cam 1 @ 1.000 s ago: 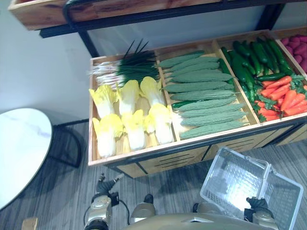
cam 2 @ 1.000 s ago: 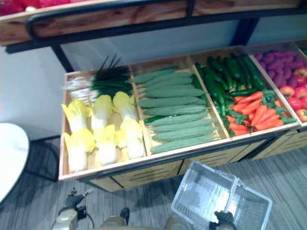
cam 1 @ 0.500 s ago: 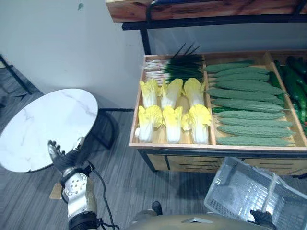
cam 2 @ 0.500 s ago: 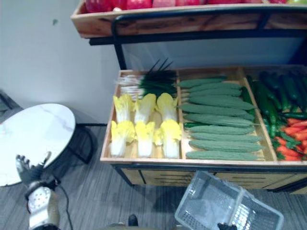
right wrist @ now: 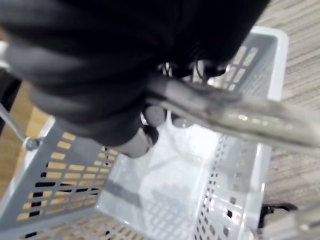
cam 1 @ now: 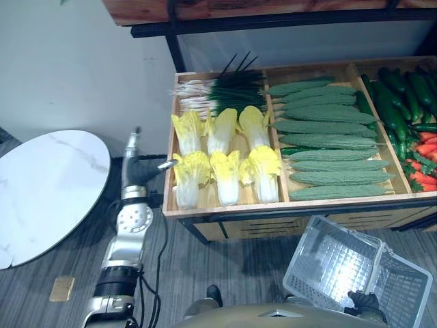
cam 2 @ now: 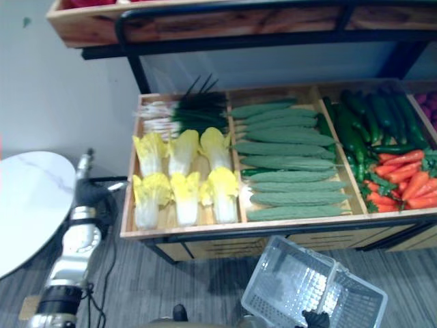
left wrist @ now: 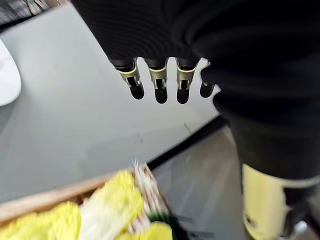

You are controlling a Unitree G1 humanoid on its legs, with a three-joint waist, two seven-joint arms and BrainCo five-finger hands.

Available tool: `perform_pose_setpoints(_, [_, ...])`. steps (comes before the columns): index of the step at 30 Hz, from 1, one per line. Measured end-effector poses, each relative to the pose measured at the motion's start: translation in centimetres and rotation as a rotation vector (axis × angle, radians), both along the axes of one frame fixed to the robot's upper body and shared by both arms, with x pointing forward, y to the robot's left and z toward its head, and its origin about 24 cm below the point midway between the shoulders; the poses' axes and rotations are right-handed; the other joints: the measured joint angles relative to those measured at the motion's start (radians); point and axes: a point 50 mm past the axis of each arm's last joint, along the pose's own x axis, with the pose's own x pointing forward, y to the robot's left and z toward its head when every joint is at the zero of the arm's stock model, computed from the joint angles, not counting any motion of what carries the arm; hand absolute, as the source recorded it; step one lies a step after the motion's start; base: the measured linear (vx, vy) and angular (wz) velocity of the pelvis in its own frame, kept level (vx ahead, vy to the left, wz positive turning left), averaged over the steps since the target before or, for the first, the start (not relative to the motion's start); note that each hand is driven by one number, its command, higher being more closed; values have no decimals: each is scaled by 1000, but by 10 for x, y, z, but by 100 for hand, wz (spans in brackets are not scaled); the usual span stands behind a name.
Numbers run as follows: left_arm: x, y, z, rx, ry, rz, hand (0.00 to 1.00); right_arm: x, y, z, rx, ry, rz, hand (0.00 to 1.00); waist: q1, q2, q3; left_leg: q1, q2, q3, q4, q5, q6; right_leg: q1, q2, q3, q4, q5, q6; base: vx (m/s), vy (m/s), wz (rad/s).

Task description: Pick vegetable in the basket

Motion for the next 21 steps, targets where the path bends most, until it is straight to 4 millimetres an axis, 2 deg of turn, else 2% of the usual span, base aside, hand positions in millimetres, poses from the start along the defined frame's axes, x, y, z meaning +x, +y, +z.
perform_pose_setpoints(4, [11, -12, -2, 150, 42, -72, 0, 20, 1, 4, -9, -42, 27, 100, -14, 8, 37, -6, 12, 40, 5, -1, -2, -32, 12, 38, 3, 5, -6, 23, -20, -26])
perform_pose_setpoints(10, [29, -23, -6, 261, 89, -108, 0, 52, -1, 15, -37, -119, 57, 100, -24, 41, 93, -60, 15, 93, 6, 0, -2, -124, 18, 95, 16, 24, -3, 18, -8, -29])
perform_pose_setpoints(14, [41, -25, -5, 300, 95, -94, 0, 64, 0, 19, -59, -146, 58, 100, -45, 41, 127, -90, 15, 94, 6, 4, -2, -162, 18, 99, 27, 27, -2, 3, -4, -4])
perform_pose_setpoints(15, [44, -28, -1, 307, 76, -97, 100, 66, -1, 20, -66, -152, 52, 100, -44, 44, 138, -92, 16, 96, 6, 4, -2, -167, 18, 100, 33, 28, -2, -2, -6, -5])
perform_pose_setpoints(19, [50, -32, -2, 380, 73, -96, 100, 70, -1, 22, -75, -165, 42, 100, -42, 57, 151, -98, 15, 111, 6, 4, -2, -186, 17, 112, 43, 31, 2, -27, -1, -8])
perform_pose_setpoints(21, [58, -38, 7, 395, 38, -96, 100, 73, -2, 24, -83, -176, 30, 100, -44, 65, 156, -119, 13, 117, 6, 12, 1, -212, 15, 115, 48, 38, 6, -69, -2, -5])
